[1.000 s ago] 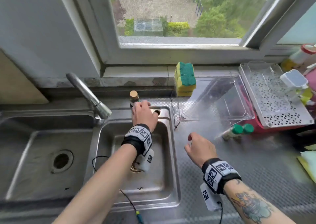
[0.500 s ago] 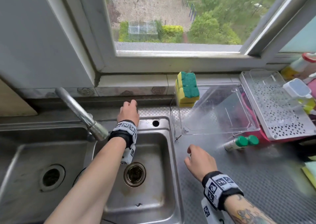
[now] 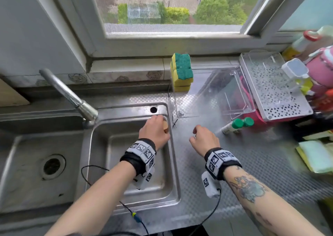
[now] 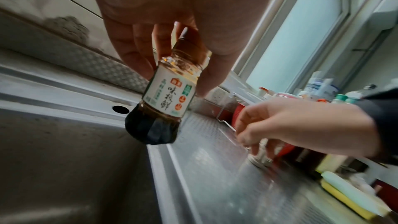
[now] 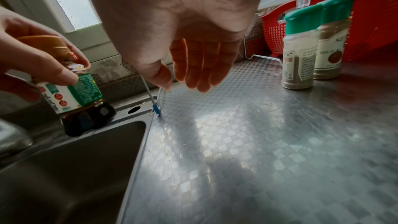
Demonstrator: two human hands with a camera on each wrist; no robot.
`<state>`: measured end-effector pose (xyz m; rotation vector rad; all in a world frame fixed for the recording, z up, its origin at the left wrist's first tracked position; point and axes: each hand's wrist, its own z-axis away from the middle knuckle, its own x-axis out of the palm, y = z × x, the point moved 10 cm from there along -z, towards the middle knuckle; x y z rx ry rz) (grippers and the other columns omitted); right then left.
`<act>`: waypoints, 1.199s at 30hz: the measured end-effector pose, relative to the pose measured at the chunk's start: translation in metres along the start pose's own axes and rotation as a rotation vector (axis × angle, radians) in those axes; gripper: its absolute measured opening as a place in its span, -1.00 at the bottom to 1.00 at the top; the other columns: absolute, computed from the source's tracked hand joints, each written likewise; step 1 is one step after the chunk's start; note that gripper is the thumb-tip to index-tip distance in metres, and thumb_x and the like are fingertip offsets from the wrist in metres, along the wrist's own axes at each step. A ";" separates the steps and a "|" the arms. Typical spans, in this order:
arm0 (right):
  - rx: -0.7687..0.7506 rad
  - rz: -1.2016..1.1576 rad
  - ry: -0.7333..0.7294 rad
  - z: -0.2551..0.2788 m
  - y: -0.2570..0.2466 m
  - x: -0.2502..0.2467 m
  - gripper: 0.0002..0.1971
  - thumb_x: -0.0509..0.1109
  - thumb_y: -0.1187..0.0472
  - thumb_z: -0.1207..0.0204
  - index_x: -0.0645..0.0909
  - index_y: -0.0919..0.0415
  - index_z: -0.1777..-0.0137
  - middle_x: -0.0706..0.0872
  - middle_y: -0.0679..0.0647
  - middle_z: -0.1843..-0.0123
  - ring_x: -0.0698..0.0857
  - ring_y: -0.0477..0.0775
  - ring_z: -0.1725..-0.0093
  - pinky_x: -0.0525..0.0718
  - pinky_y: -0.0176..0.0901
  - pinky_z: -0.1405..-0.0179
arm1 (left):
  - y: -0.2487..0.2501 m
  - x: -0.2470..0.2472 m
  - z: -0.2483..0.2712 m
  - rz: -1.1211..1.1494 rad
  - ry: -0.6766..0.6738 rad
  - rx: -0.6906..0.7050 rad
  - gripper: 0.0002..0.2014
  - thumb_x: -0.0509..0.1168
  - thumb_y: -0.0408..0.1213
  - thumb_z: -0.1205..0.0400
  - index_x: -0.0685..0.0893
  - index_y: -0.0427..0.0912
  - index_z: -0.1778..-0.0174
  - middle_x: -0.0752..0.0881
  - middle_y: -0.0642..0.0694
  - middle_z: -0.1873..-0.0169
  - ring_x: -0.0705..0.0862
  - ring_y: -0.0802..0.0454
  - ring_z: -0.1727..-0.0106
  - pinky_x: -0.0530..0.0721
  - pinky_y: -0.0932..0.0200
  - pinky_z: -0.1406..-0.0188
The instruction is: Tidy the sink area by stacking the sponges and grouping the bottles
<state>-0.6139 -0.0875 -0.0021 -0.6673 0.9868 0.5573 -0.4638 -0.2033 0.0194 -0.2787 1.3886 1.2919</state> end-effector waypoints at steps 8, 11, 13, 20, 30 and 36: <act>0.024 -0.024 0.006 0.011 0.046 -0.004 -0.75 0.25 0.09 -0.47 0.53 0.12 -0.12 0.72 0.13 -0.14 0.68 0.26 -0.11 0.57 0.01 0.03 | 0.078 0.069 0.017 -0.009 -0.113 0.162 -0.66 0.32 -0.22 -0.49 0.51 -0.09 -0.19 0.62 -0.08 -0.15 0.59 -0.11 -0.19 0.66 -0.06 -0.07; 0.087 -0.039 -0.003 0.014 0.084 -0.007 -0.77 0.26 0.11 -0.46 0.53 0.09 -0.10 0.71 0.11 -0.16 0.68 0.25 -0.13 0.55 -0.01 0.02 | 0.109 0.099 0.011 -0.010 -0.147 0.189 -0.65 0.31 -0.27 -0.52 0.50 -0.13 -0.23 0.62 -0.12 -0.16 0.59 -0.14 -0.19 0.65 -0.07 -0.07; 0.125 -0.053 0.005 0.014 0.105 -0.011 -0.80 0.27 0.12 -0.44 0.53 0.07 -0.06 0.70 0.10 -0.17 0.68 0.24 -0.15 0.56 0.00 -0.02 | 0.124 0.114 0.005 0.005 -0.152 0.188 -0.67 0.28 -0.28 -0.55 0.49 -0.14 -0.25 0.61 -0.14 -0.17 0.58 -0.16 -0.21 0.64 -0.08 -0.07; 0.143 -0.054 -0.016 0.011 0.165 -0.023 -0.78 0.27 0.11 -0.44 0.55 0.10 -0.08 0.70 0.14 -0.17 0.67 0.25 -0.18 0.59 0.02 -0.06 | 0.177 0.146 -0.031 -0.009 -0.087 0.188 -0.73 0.24 -0.33 -0.61 0.49 -0.15 -0.24 0.59 -0.15 -0.19 0.54 -0.15 -0.23 0.61 -0.08 -0.03; 0.099 -0.087 -0.049 0.000 0.180 -0.030 -0.76 0.28 0.08 -0.46 0.54 0.10 -0.09 0.70 0.16 -0.19 0.67 0.28 -0.19 0.62 0.07 -0.12 | 0.192 0.153 -0.042 0.004 -0.056 0.133 -0.43 0.32 -0.34 -0.56 0.35 -0.17 -0.51 0.49 -0.15 -0.44 0.49 -0.13 -0.41 0.59 -0.07 -0.19; 0.052 -0.095 -0.033 0.004 0.162 -0.035 -0.77 0.25 0.10 -0.47 0.54 0.11 -0.09 0.69 0.16 -0.20 0.67 0.29 -0.17 0.60 0.05 -0.08 | 0.179 0.138 -0.020 0.061 -0.037 0.097 -0.31 0.34 -0.31 -0.52 0.24 -0.19 -0.57 0.45 -0.16 -0.46 0.46 -0.14 -0.44 0.59 -0.10 -0.24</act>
